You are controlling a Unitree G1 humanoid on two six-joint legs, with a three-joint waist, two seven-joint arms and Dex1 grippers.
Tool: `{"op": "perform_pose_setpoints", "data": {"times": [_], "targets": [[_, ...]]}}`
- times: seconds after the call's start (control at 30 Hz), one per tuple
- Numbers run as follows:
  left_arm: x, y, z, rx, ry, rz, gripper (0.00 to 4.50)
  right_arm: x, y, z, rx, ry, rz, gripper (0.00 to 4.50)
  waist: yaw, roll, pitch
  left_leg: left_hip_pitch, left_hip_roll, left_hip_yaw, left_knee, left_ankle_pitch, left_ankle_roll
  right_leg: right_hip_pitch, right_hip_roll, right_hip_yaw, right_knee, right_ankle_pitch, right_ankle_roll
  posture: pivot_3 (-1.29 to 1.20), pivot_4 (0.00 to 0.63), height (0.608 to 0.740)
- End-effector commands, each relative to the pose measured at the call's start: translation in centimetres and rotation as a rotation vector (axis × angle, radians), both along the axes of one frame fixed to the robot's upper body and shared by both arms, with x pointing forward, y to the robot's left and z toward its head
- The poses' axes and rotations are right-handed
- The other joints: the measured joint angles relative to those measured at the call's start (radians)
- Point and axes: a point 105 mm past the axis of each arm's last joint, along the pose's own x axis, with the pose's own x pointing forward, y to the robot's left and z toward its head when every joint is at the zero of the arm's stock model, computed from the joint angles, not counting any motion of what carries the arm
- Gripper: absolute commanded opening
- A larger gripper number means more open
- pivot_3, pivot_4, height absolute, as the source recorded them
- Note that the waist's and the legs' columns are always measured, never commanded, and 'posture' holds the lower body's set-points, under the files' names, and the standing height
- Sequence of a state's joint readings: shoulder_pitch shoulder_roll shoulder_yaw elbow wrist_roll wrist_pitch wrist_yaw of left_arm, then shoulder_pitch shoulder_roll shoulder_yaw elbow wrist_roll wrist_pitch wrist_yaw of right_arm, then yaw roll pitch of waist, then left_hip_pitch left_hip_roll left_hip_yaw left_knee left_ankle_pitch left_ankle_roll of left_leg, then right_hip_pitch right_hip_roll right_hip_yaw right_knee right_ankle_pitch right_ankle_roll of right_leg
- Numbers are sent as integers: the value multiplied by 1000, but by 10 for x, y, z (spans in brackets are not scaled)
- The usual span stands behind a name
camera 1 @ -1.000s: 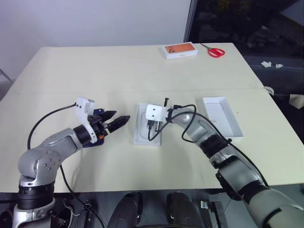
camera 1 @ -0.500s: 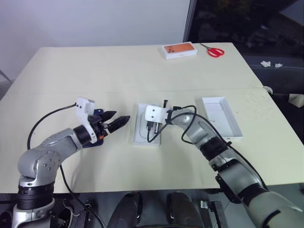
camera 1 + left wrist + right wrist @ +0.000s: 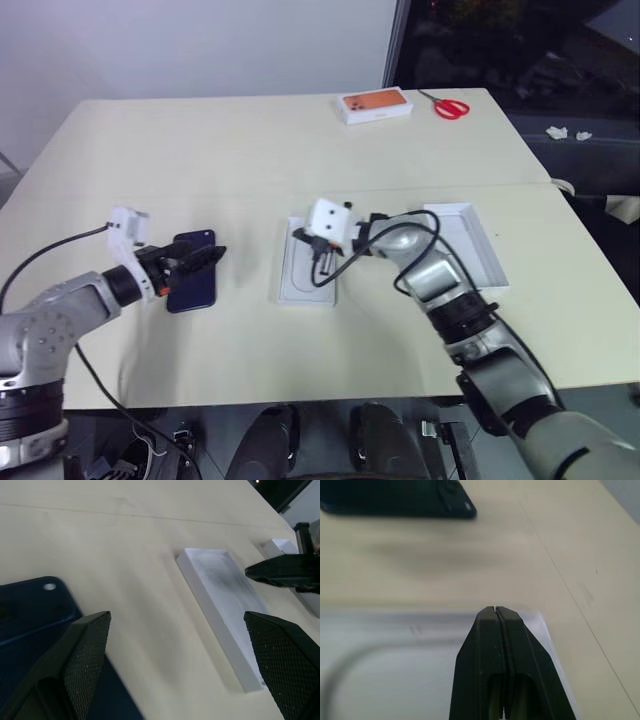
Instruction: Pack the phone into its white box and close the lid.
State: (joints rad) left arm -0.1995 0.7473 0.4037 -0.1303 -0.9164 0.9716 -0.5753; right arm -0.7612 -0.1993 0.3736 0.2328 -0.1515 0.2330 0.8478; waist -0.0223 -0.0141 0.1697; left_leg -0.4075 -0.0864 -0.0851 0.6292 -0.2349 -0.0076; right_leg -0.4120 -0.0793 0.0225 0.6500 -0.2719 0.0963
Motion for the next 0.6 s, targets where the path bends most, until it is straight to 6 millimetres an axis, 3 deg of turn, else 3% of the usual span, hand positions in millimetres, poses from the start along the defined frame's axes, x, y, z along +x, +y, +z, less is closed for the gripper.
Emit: {"op": "perform_pose_setpoints", "data": {"times": [0.03,0.13,0.2,0.3,0.6], "targets": [[-4,28,2,-21,23,76,4500,-9,27,14,36,-42,55,39,1,0,0,0,0,0,0,0,0,-1,0,0,0,0,0,0,150,740],[-7,48,-6,-39,86,135,4500,-12,44,11,39,-31,74,39,2,0,0,0,0,0,0,0,0,-3,0,0,0,0,0,0,150,740],[-10,62,-16,-70,154,174,4500,-19,67,7,14,-41,120,39,2,0,0,0,-1,0,0,0,0,-3,0,0,0,0,0,0,150,740],[-9,70,-25,-120,213,202,4500,-21,84,0,-36,-50,140,39,1,0,0,0,0,0,0,0,0,-5,0,0,1,0,0,0,150,740],[-1,56,-49,-248,356,161,4500,-13,94,-33,-204,-66,112,39,1,-2,-1,0,-2,-1,0,1,-2,-6,-1,-1,3,0,0,0,150,740]]}}
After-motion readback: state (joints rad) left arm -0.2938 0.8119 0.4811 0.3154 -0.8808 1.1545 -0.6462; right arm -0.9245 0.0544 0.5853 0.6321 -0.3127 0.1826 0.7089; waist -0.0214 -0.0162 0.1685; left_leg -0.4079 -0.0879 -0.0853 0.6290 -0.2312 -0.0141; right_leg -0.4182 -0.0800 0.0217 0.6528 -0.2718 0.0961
